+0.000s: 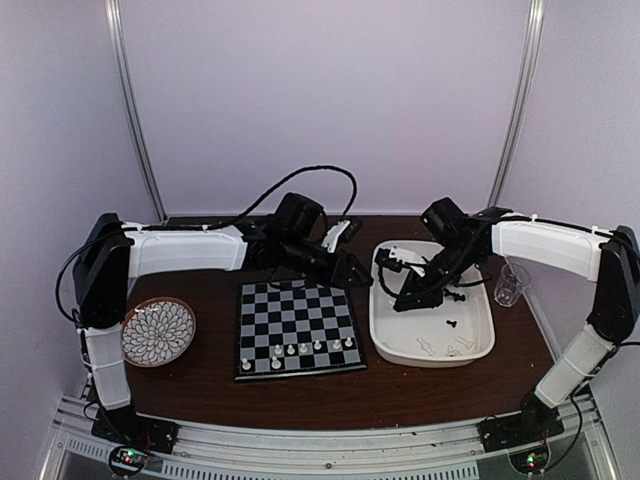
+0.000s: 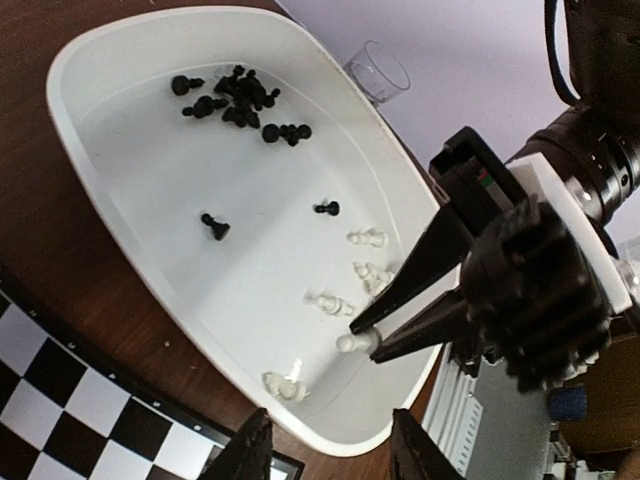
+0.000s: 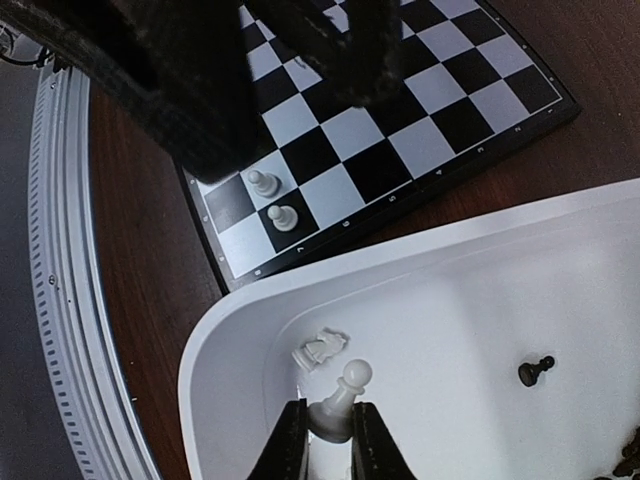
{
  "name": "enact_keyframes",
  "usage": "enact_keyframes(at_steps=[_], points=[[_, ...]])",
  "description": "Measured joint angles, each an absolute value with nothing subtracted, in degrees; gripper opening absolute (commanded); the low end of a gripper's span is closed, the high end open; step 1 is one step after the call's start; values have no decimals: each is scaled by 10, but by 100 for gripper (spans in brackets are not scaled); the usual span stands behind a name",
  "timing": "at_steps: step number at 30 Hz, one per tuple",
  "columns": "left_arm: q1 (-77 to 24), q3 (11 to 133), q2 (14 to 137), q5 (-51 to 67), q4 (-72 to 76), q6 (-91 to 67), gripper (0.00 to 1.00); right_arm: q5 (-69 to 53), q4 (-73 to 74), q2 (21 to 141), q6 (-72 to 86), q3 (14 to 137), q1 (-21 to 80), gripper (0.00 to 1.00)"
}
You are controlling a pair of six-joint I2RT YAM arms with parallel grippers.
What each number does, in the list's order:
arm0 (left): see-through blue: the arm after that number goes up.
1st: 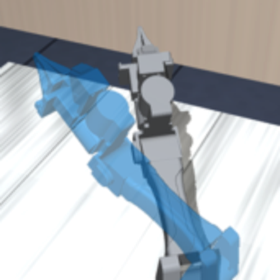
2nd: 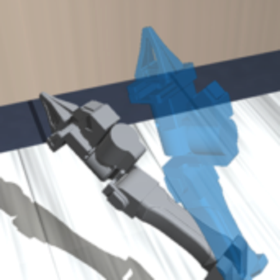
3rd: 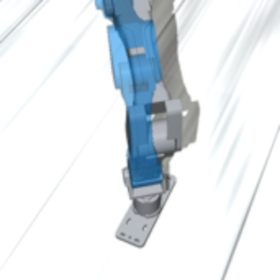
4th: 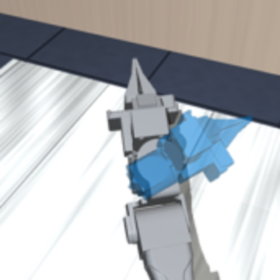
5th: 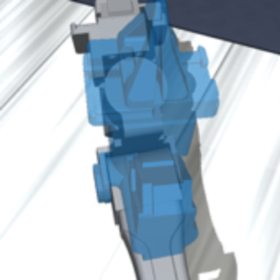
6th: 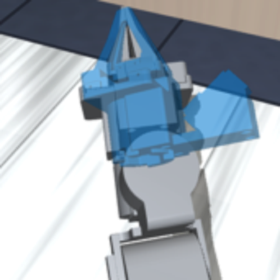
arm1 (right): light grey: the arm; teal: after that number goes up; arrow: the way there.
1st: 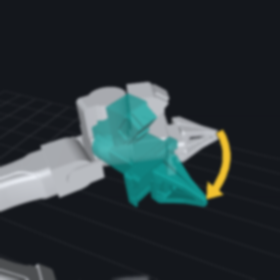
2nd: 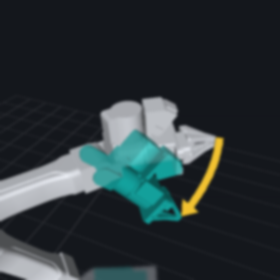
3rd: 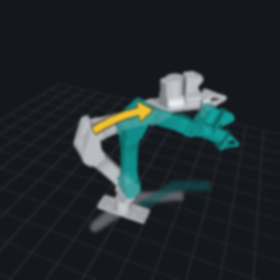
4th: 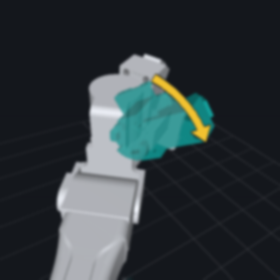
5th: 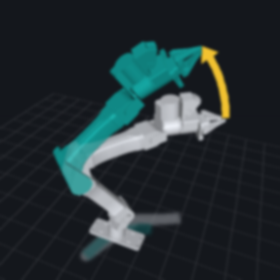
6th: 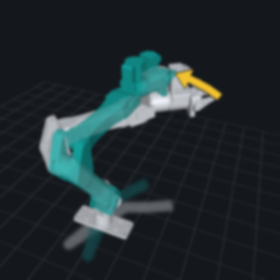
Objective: Set up the chess pieces on the board
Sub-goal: Pass from the right arm to the left
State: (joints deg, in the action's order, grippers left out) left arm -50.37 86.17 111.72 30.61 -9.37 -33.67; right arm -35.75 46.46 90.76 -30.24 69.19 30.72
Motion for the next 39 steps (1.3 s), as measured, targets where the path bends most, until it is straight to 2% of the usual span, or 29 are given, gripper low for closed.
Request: enact_keyframes(at_steps=[14, 24, 27, 30, 39], points=[[-485, 908, 1208, 484, 7, -498, 38, -403, 472, 907, -305, 722, 307, 15], [-485, 925, 1227, 534, 39, -548, 35, -403, 469, 907, -304, 722, 308, 15], [-485, 925, 1234, 537, 39, -554, 40, -403, 469, 907, -304, 722, 308, 15], [-485, 925, 1239, 537, 36, -557, 41, -404, 469, 907, -304, 726, 308, 15], [-485, 934, 1245, 544, 34, -563, 34, -405, 469, 907, -304, 728, 308, 15]])
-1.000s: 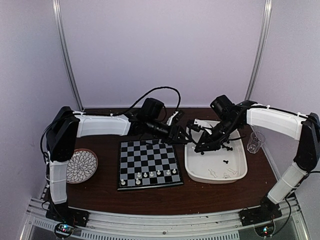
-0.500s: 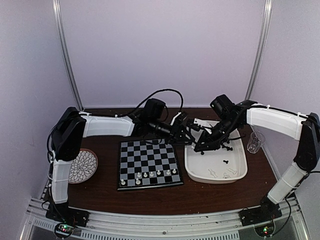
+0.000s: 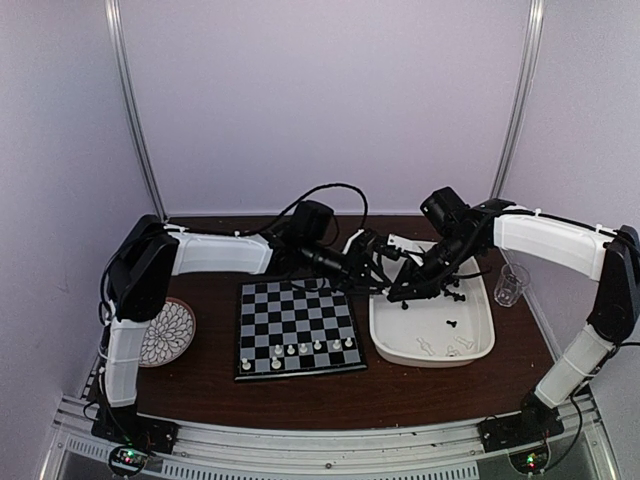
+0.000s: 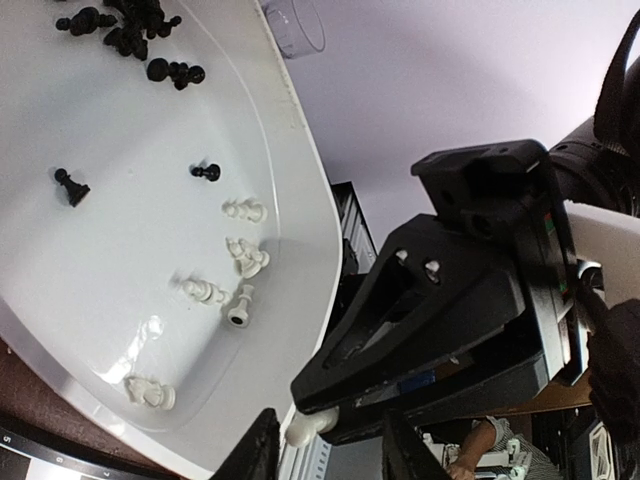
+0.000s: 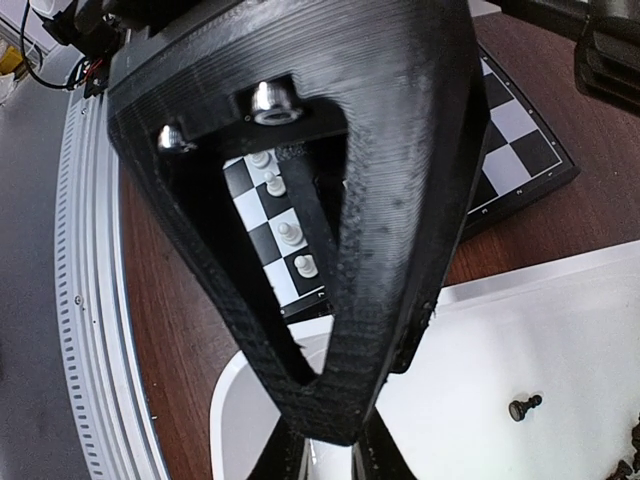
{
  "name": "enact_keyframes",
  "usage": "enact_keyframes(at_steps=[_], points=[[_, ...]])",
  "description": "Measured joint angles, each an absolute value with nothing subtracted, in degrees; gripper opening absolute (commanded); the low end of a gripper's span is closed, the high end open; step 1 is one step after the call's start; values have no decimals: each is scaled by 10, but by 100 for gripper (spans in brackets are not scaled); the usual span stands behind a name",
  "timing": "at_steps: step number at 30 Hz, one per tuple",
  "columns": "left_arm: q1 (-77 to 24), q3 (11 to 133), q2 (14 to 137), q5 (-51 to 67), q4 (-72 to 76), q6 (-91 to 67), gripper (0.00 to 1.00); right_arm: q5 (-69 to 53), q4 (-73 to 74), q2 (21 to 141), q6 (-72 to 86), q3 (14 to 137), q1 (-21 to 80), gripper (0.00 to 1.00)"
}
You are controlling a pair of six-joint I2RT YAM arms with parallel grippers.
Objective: Set up the chess pieces on the board
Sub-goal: Pass from the right arm to the left
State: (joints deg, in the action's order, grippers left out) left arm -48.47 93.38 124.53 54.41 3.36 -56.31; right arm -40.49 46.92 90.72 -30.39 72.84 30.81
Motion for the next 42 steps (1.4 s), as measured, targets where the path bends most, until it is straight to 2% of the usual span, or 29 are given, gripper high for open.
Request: enact_keyframes(at_steps=[3, 13, 23, 35, 37, 39, 42], points=[[-485, 942, 1249, 552, 30, -565, 31, -405, 469, 907, -304, 728, 308, 15], [-484, 943, 1254, 565, 30, -571, 32, -405, 469, 907, -302, 730, 308, 14], [-485, 943, 1260, 571, 31, -581, 23, -397, 465, 907, -301, 730, 309, 14], [-485, 950, 1272, 577, 33, -588, 7, -392, 465, 907, -300, 730, 309, 15], [-485, 951, 1272, 577, 35, -589, 5, -392, 465, 907, -300, 730, 309, 19], [-485, 951, 1272, 578, 35, -589, 4, -390, 466, 907, -302, 730, 309, 32], [-484, 951, 1272, 579, 35, -582, 2, -388, 477, 907, -305, 734, 307, 38]])
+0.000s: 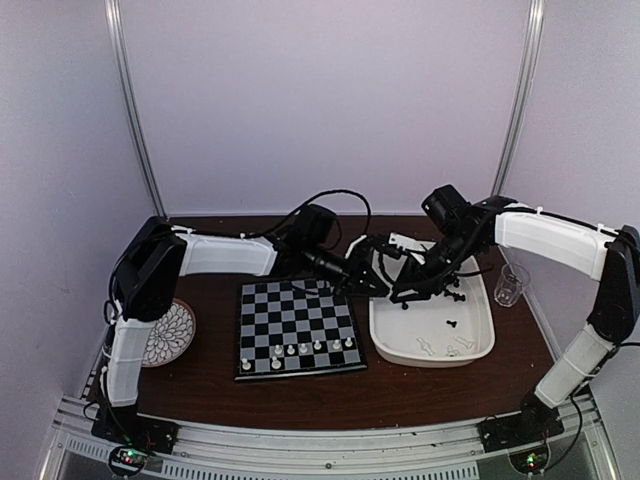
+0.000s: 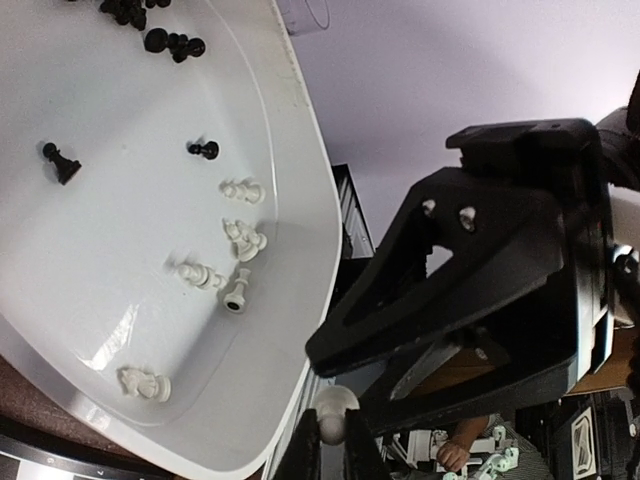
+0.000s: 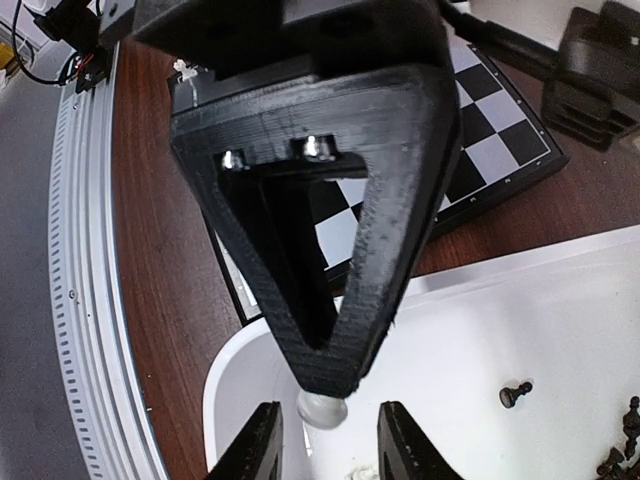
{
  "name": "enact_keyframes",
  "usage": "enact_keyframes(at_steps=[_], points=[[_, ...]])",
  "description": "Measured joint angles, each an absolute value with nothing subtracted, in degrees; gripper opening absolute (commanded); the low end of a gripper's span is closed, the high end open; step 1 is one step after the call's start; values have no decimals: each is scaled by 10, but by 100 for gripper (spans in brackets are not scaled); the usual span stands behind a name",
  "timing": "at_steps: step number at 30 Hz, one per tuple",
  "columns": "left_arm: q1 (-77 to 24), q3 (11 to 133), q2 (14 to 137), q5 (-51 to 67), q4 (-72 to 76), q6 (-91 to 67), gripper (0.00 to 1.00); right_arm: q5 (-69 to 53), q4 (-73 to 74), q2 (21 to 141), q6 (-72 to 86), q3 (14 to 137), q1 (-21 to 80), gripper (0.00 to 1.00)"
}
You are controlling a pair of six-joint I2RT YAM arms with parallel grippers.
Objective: Set up the chess pieces on the board
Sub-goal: Pass from the right arm to the left, then place the pawn on b2.
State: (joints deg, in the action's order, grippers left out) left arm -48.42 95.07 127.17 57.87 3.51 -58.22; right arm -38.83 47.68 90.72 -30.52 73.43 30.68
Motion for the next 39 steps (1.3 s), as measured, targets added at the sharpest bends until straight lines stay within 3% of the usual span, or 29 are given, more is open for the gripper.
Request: enact_keyframes(at_steps=[7, 18, 29, 39], points=[[-471, 952, 1224, 533, -107, -456, 1, -416, 561, 862, -337, 758, 238, 42], [-463, 837, 965, 213, -354, -194, 1, -393, 537, 824, -345, 655, 207, 43], [-471, 656, 865, 20, -426, -132, 1, -338, 439, 877, -343, 606, 188, 43], [-508, 605, 858, -40, -430, -122, 0, -311, 415, 877, -346, 592, 188, 43]])
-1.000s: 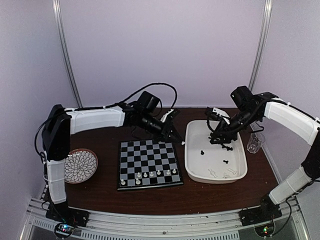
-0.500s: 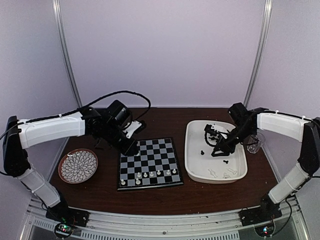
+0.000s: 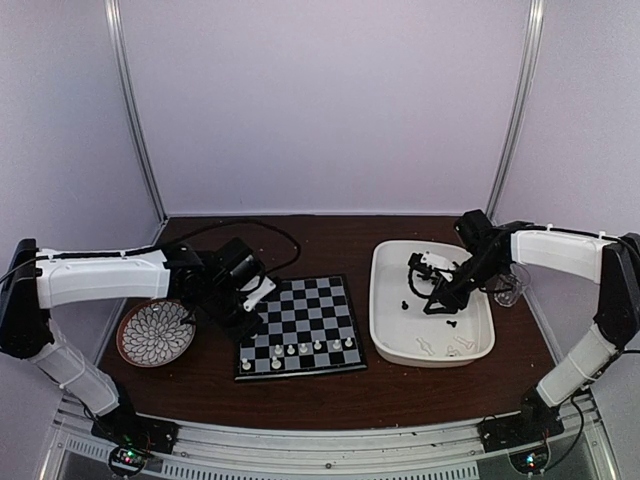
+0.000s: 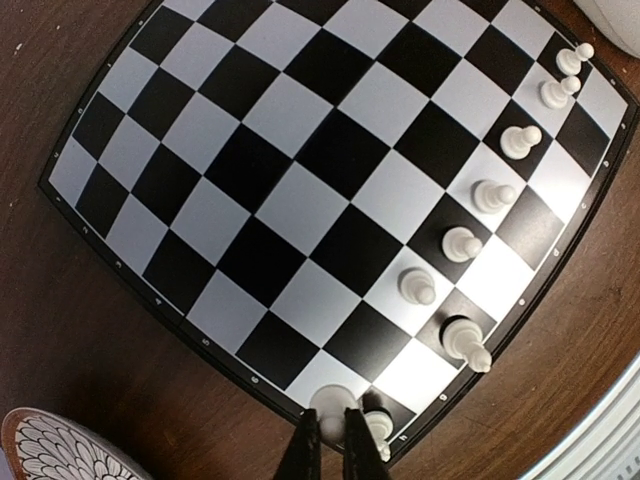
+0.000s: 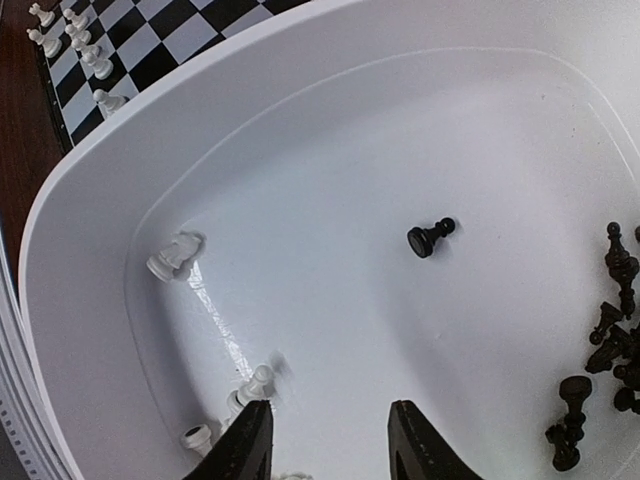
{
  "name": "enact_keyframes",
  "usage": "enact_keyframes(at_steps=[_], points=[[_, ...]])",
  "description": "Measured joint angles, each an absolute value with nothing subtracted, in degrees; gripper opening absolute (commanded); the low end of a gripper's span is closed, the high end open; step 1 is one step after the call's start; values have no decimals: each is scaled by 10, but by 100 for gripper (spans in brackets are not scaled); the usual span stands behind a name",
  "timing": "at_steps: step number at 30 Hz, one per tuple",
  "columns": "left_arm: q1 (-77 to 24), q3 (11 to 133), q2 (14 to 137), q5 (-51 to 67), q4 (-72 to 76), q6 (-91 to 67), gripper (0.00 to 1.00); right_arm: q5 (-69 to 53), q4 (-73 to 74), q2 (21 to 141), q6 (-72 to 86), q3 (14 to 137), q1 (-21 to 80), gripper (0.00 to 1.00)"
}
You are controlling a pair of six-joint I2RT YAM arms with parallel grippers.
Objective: Set up the chess pieces on the board
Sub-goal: Place the pawn on b2.
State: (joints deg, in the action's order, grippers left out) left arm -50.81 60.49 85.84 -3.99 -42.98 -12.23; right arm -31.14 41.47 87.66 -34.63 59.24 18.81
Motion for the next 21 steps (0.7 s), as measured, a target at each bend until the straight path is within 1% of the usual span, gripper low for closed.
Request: enact_keyframes(at_steps=[9, 21], points=[[-530, 597, 880, -67, -401, -118, 0, -300, 411, 877, -348, 590, 188, 43], [-533, 555, 896, -62, -339, -124, 1, -295, 410, 877, -350, 585, 188, 43]])
